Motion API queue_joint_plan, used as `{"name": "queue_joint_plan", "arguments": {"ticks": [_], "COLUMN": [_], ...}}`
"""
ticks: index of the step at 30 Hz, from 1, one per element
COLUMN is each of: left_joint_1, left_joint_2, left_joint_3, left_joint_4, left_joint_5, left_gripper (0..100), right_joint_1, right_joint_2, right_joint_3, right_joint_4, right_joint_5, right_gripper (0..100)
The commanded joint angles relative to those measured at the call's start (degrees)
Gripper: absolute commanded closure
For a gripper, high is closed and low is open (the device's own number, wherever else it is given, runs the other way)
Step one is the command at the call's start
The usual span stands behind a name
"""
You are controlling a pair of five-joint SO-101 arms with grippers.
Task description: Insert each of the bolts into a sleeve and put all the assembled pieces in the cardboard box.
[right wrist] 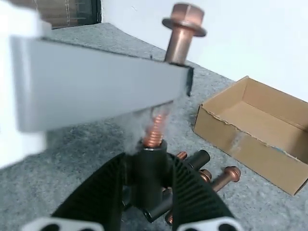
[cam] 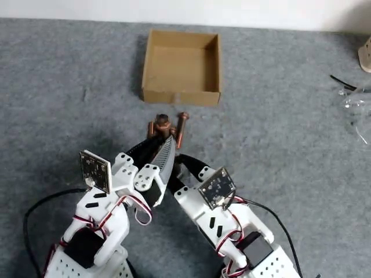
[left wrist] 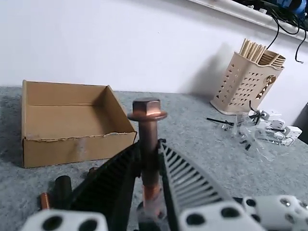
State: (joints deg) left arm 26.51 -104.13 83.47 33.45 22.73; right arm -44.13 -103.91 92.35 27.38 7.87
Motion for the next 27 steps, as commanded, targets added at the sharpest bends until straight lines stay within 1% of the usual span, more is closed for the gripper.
{"name": "queue_joint_plan", "arguments": {"ticks": [1, 5, 8, 21, 22, 24, 27], "left_joint_1": [0.31, 0.31, 0.31, 0.22, 0.22, 0.22, -0.13], "left_joint_2": [-0.40, -0.40, -0.40, -0.48, -0.48, -0.48, -0.48], "left_joint_3": [0.75, 2.51, 2.07, 1.89, 1.89, 1.98, 2.33], "left_joint_4": [1.23, 3.60, 5.45, 5.54, 5.54, 5.63, 5.63], "left_joint_5": [0.09, -0.18, -0.09, -0.18, -0.18, 0.00, 0.09], "left_gripper": [99, 99, 99, 99, 98, 92, 75], "right_joint_1": [-0.40, 1.89, 2.07, 2.15, 2.15, 2.15, 2.15], "right_joint_2": [-1.19, -1.19, -1.19, -1.19, -1.19, -1.19, -1.19], "right_joint_3": [-1.27, -1.27, -1.27, -1.27, -1.27, -1.27, -1.27], "right_joint_4": [-1.89, -2.07, -2.07, -2.07, -2.07, -2.07, -2.07], "right_joint_5": [0.79, 0.62, 0.62, 0.62, 0.62, 0.62, 0.62], "right_gripper": [99.5, 99.5, 99.5, 99.5, 99.5, 99.5, 99.5]}}
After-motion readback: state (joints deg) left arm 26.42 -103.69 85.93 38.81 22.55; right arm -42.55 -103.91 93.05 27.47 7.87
